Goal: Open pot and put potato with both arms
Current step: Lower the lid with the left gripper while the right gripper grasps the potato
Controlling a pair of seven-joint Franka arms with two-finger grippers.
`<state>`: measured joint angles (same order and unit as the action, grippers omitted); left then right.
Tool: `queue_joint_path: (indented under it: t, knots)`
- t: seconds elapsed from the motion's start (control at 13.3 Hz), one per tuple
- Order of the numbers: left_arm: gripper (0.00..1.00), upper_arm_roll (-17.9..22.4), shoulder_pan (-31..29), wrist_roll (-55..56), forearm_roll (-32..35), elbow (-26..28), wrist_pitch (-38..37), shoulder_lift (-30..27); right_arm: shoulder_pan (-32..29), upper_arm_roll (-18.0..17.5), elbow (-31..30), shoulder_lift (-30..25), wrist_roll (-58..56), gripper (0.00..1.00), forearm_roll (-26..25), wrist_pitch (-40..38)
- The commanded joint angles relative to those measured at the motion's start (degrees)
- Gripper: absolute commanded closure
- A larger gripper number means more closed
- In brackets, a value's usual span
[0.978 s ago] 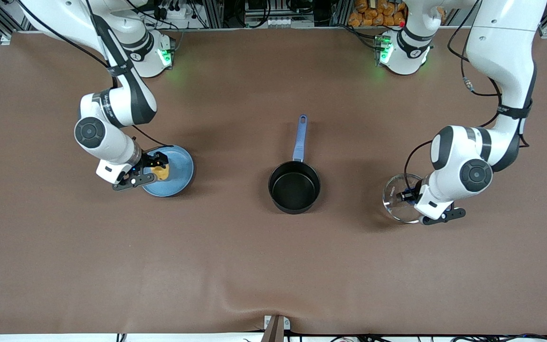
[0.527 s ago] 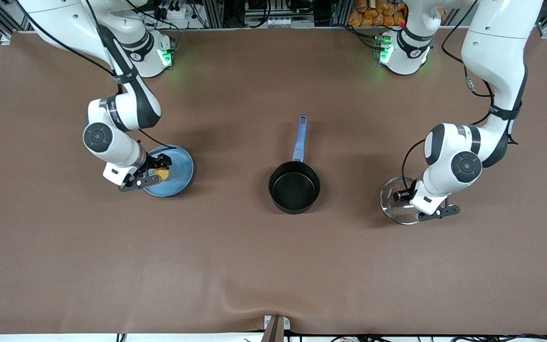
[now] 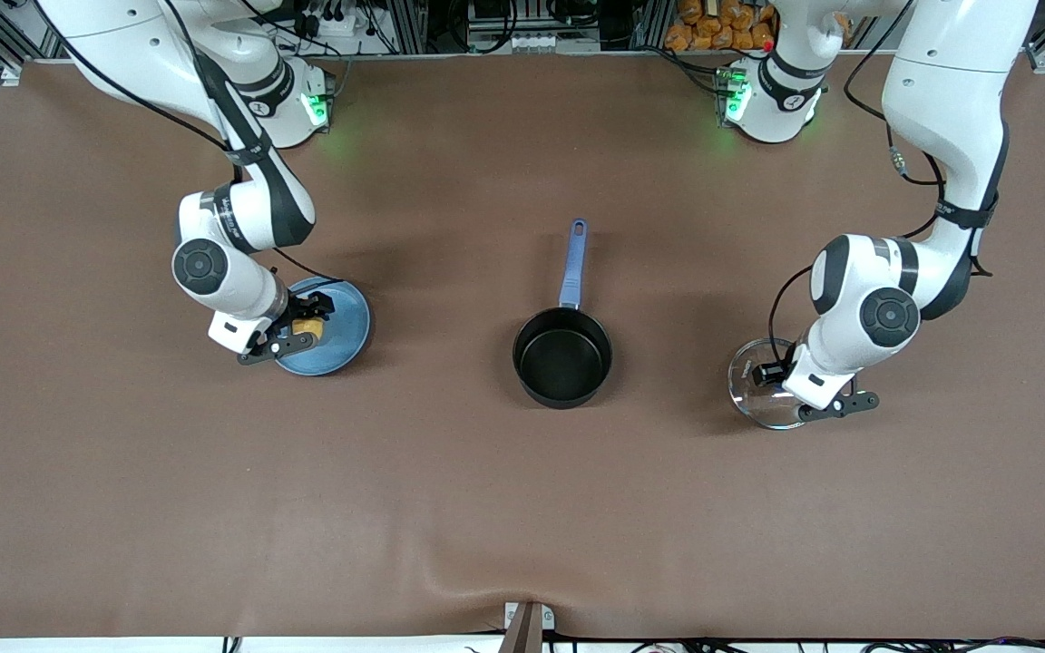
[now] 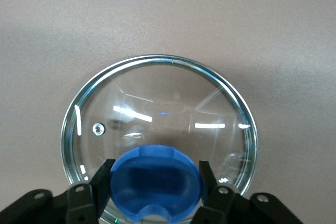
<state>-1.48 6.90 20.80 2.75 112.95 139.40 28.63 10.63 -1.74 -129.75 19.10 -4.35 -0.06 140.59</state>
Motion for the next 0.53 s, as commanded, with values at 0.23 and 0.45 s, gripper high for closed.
queue_joint_path:
  t: [0.23,0.45]
  knots:
    - [0.0,-0.1,-2.5,-1.2,1.5,-6.0,-10.1,-7.5,0.3,0.2,-0.8,1.0,-1.3,0.04,3.1,1.5]
    - [0.0,-0.6,-2.6,-1.6,0.7,-17.3,-22.5,-10.5,0.3,0.2,-0.8,1.0,-1.3,0.63,3.2,1.4]
